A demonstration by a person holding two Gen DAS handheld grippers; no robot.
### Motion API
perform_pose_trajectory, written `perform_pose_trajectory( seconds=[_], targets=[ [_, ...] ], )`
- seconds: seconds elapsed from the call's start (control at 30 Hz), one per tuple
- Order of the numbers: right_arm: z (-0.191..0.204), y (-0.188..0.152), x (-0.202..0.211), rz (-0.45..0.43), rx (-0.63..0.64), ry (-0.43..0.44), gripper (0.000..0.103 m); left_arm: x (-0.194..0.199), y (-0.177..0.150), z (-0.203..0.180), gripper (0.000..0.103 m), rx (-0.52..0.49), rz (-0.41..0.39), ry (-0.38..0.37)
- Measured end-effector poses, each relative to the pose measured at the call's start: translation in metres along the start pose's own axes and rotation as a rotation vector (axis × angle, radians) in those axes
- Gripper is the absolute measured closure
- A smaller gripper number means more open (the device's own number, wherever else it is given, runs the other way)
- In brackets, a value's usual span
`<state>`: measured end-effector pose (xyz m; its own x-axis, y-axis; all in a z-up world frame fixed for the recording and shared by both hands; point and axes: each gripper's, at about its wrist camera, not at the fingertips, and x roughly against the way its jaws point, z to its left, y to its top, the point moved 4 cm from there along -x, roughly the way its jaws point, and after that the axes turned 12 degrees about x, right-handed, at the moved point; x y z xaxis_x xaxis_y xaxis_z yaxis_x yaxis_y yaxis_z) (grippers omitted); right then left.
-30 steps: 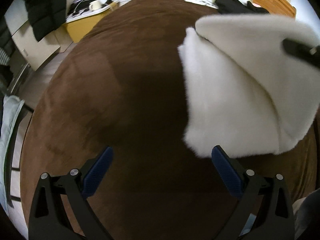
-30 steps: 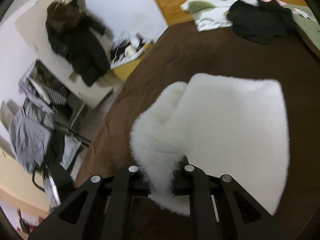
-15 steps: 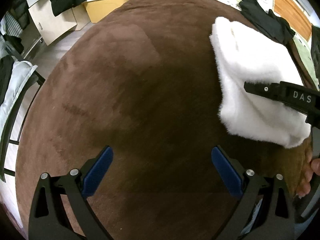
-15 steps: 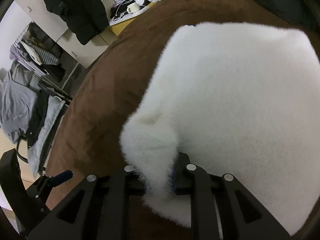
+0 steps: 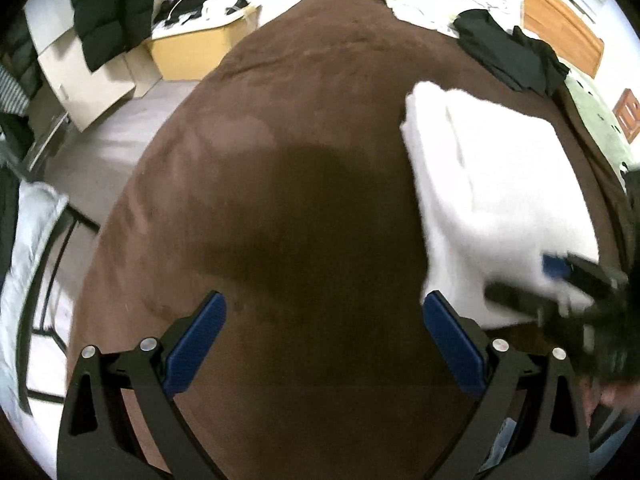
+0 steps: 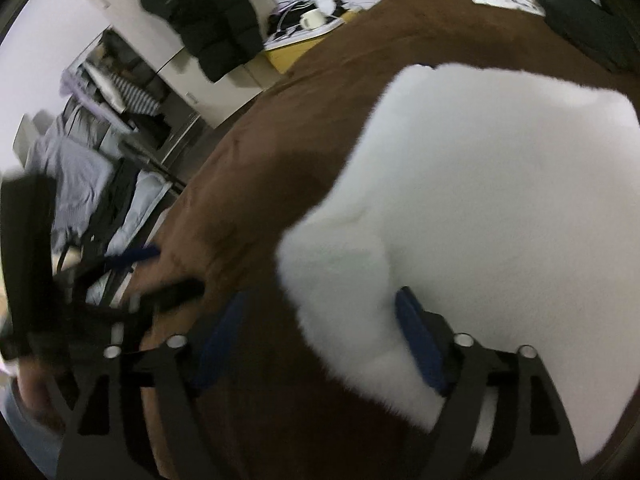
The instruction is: Fold large clothes
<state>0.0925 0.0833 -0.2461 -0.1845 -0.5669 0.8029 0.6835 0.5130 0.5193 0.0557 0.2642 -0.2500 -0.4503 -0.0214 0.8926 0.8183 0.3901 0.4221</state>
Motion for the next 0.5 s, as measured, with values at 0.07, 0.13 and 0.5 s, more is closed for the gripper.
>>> perform_pose_trajectory(
  seconds=[0.07,0.13,0.5],
  targets=[
    [0.006,-0.005,0.013,-0.019,0.027,-0.003,0.025,0.005,0.009,-0.002,0.007,-0.002,-0.012,-0.012],
    [0.01,-0.009,0.039,-0.087,0.065,-0.036,0.025,0.007,0.02,-0.006,0.007,0.002,-0.012,-0.058],
    [-0.032,-0.024,0.049,-0.125,0.133,-0.291,0.041,-0.032,0.086,-0.106,0.016,-0.23,0.084,-0.246]
  ],
)
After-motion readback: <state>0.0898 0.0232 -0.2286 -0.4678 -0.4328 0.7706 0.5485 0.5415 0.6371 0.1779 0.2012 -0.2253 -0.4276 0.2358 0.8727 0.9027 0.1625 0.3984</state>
